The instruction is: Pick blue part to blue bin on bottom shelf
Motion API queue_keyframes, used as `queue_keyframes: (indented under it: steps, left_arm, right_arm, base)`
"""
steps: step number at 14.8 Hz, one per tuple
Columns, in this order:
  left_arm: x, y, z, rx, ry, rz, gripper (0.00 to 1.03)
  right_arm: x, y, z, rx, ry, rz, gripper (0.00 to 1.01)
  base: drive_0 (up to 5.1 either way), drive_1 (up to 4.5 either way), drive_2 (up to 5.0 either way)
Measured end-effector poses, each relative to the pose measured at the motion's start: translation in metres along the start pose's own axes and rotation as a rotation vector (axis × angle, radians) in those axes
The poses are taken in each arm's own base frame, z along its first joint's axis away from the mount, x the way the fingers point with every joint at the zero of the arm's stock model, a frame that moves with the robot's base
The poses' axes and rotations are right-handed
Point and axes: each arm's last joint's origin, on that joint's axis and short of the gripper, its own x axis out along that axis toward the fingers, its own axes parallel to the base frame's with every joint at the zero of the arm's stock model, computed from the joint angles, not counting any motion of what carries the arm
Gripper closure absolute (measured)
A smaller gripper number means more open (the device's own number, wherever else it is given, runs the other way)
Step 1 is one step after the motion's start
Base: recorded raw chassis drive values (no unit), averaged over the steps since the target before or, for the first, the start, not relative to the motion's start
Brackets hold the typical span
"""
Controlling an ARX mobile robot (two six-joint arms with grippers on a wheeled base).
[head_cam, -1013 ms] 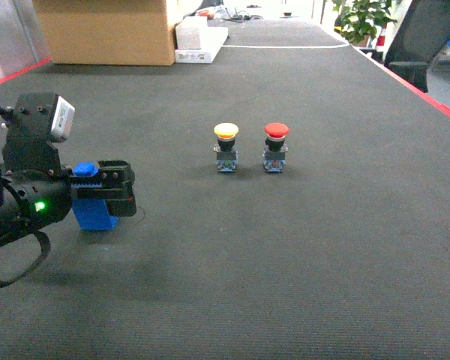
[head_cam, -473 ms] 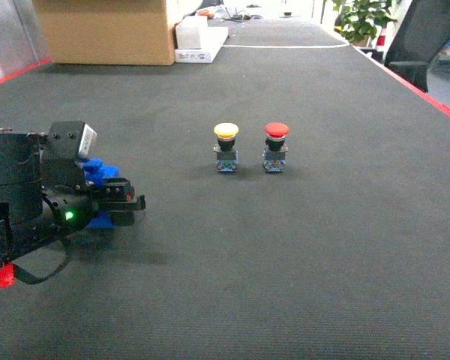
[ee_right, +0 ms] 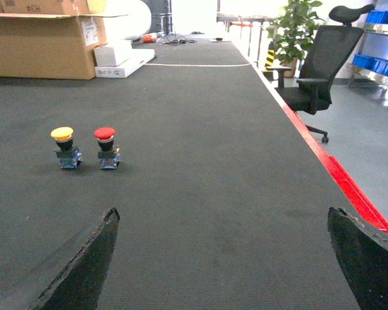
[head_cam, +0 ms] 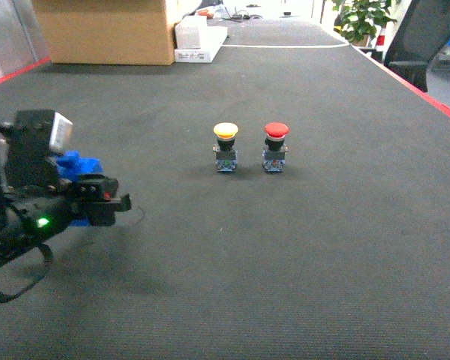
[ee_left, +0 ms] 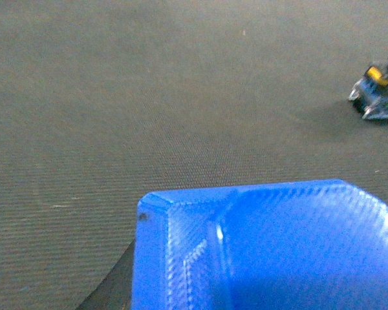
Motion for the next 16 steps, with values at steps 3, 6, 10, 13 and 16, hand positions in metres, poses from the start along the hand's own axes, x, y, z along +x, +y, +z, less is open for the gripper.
queue_keyframes:
  steps: [3,6,10,13,16]
  left_arm:
    - [-0.084,-0.002,0.036,-0.003,-0.075,0.015,0.58]
    - [-0.159,-0.007,0.053,0.004,-0.119,0.022,0.58]
    - [-0.224,-0.003,0.058,-0.011,-0.208,0.093,0.58]
    - [-0.240,-0.003,0.055,-0.011,-0.238,0.120,0.58]
    - [-0.239,-0.003,0.052,0.004,-0.233,0.158,0.58]
  right_arm:
    - [0.000,0.000,0.000,0.000,0.000,0.000,0.03]
    - [0.000,0.000,0.000,0.000,0.000,0.000,0.03]
    - [0.000,0.000,0.000,0.000,0.000,0.000,0.03]
    - [0.000,0.000,0.000,0.000,0.000,0.000,0.03]
    - [0.000,0.000,0.000,0.000,0.000,0.000,0.03]
  base:
    - [0.0,0.00,0.0]
    - [0.0,0.00,0.0]
    - [0.0,0.00,0.0]
    - [0.0,0.00,0.0]
    - [0.0,0.00,0.0]
